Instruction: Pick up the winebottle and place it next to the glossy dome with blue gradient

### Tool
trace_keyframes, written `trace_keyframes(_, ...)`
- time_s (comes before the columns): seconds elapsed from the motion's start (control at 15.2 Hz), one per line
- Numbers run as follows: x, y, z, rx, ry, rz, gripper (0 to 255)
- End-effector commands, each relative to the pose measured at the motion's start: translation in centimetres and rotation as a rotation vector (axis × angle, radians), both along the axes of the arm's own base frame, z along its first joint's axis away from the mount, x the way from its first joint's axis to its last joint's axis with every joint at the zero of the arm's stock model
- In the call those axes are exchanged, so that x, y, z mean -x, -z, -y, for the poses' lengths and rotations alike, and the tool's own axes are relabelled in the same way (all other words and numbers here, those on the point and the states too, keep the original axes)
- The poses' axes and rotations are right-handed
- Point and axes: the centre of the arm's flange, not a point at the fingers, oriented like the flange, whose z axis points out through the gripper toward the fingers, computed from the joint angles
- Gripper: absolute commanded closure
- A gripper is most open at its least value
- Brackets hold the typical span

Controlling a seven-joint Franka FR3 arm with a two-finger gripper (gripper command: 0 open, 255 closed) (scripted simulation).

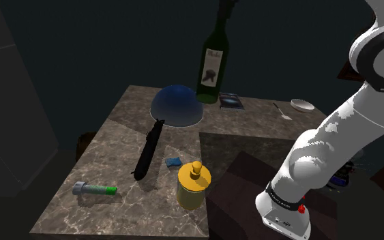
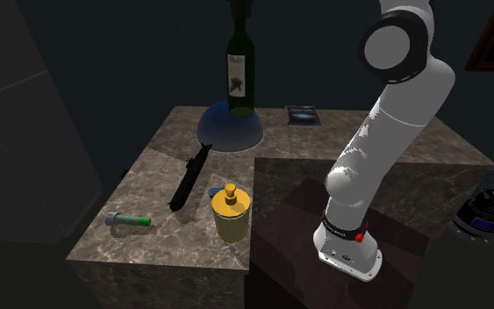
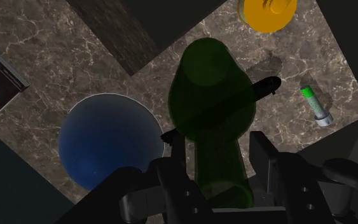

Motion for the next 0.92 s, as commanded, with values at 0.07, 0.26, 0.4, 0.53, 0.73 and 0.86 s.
trace_keyframes(0.07, -1.2, 1.2, 3.5, 0.000, -0.002, 0.001, 255)
trace_keyframes(0.26, -2.4, 2.3, 7.1, 0.000, -0.002, 0.001, 255)
trace_keyframes(0.4, -3.2, 3.1, 9.4, 0.000, -0.002, 0.001, 255)
trace_keyframes(0.53, -4.1, 3.8, 11.8, 0.000, -0.002, 0.001, 255)
trace_keyframes(0.73, -5.3, 5.0, 15.4, 0.000, -0.002, 0.001, 255)
trace_keyframes(0.86, -6.1, 5.7, 17.8, 0.000, -0.002, 0.001, 255)
